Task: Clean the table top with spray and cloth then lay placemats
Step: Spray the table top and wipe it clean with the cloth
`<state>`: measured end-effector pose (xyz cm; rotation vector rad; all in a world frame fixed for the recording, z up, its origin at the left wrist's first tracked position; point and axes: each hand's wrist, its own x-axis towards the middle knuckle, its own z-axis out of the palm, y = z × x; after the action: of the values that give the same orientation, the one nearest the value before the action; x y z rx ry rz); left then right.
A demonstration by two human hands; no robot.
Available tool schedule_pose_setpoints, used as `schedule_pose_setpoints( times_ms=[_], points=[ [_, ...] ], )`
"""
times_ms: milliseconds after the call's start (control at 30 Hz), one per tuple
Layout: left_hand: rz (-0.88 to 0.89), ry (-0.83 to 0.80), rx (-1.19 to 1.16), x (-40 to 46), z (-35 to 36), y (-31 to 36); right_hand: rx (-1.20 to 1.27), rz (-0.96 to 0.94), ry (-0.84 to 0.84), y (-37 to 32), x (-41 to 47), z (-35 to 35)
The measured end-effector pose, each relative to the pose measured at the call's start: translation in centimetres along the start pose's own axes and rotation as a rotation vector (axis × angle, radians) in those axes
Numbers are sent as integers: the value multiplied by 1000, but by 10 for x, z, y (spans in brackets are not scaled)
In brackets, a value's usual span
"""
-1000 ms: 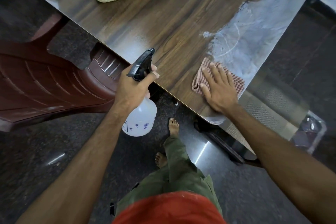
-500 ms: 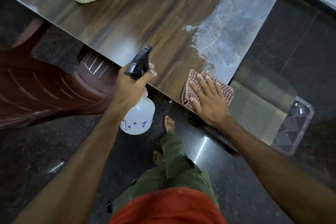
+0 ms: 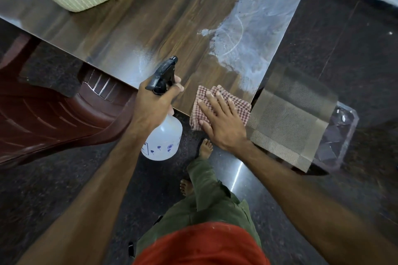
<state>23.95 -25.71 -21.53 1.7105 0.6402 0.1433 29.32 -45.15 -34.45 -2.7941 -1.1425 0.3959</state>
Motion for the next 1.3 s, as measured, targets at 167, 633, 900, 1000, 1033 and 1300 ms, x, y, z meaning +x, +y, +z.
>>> schedule_pose_setpoints(
  times_ms=[167, 633, 900, 1000, 1033, 1300],
  points=[
    [5, -1, 22, 9, -2, 2, 26, 162, 38, 55, 21, -15],
    [-44, -150, 251, 60, 40, 28, 34, 186, 90, 36, 57, -16],
    [-75, -161, 346, 90, 64, 42, 45, 185, 139, 41, 63, -15],
    [-53, -169, 340, 98, 67, 47, 42, 196, 155, 46, 67, -17],
    [-38, -194, 355, 100, 68, 48, 43, 201, 154, 45, 67, -17],
    [1, -226, 442, 114, 91, 65, 66, 218, 110, 45, 68, -19]
  ],
)
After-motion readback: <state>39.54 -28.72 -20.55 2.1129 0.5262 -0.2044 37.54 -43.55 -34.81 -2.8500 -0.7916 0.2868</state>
